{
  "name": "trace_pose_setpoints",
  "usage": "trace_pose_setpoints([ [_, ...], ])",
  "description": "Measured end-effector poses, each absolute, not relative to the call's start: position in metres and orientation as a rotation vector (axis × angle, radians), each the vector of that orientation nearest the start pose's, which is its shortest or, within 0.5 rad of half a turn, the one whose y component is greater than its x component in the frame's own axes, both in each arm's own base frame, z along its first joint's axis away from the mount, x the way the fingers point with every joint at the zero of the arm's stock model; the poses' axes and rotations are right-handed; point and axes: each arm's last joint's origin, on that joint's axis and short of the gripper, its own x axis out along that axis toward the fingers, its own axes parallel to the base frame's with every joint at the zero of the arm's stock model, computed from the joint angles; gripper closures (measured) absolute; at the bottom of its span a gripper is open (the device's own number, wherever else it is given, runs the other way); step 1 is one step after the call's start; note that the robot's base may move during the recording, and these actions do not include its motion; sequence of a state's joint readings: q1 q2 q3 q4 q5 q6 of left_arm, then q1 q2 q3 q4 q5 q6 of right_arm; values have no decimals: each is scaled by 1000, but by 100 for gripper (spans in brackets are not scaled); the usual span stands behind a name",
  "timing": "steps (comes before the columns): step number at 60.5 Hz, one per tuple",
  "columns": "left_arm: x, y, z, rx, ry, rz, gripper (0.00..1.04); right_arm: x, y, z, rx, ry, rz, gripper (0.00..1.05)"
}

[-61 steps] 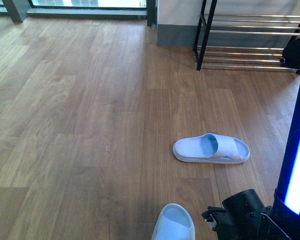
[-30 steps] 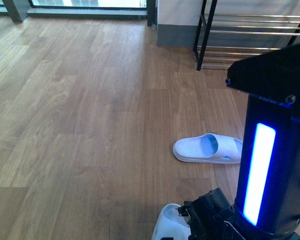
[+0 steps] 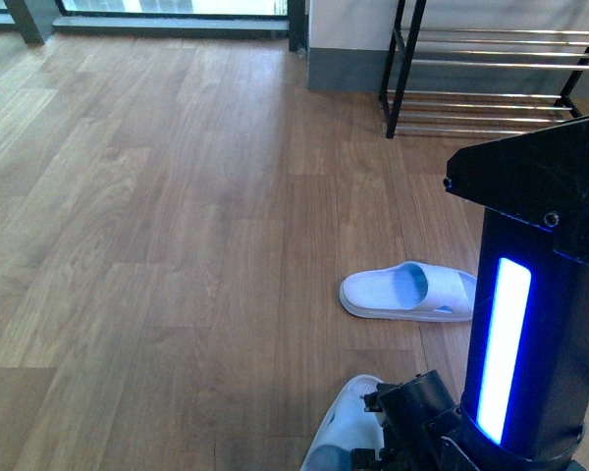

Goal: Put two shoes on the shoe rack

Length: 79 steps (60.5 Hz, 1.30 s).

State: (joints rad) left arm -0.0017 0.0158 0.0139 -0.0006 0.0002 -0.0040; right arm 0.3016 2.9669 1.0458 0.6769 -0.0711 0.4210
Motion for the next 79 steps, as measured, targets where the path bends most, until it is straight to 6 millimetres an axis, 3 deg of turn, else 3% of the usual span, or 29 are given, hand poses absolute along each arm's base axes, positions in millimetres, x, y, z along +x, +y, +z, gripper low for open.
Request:
trace_pose_setpoints([
  [18, 98, 0, 167, -4, 3, -2, 9, 268, 57, -179, 179, 1179, -23, 103],
  [26, 98, 0, 167, -4, 2, -2, 9, 272, 38, -161, 155, 1120, -68, 103],
  [33, 98, 0, 167, -4, 3, -2, 9, 279, 19, -134, 139, 1047, -85, 103],
  [44, 98, 0, 167, -4, 2, -2, 9, 271, -6, -70, 114, 924, -142, 103],
  [46, 98, 0, 167, -4, 2, -2, 9, 265, -10, -57, 107, 911, -152, 103],
  [47, 98, 0, 167, -4, 2, -2, 9, 255, -17, -35, 95, 893, -168, 103],
  [49, 98, 0, 167, -4, 2, -2, 9, 247, -22, -17, 83, 875, -179, 103],
  [55, 98, 0, 167, -4, 3, -2, 9, 234, -35, 19, 77, 828, -186, 103],
  [58, 98, 0, 167, -4, 2, -2, 9, 232, -41, 34, 76, 796, -195, 103],
  [70, 98, 0, 167, -4, 3, -2, 9, 231, -67, 129, 76, 531, -241, 103],
  [79, 98, 0, 167, -4, 2, -2, 9, 217, -68, 158, 79, 463, -254, 103],
])
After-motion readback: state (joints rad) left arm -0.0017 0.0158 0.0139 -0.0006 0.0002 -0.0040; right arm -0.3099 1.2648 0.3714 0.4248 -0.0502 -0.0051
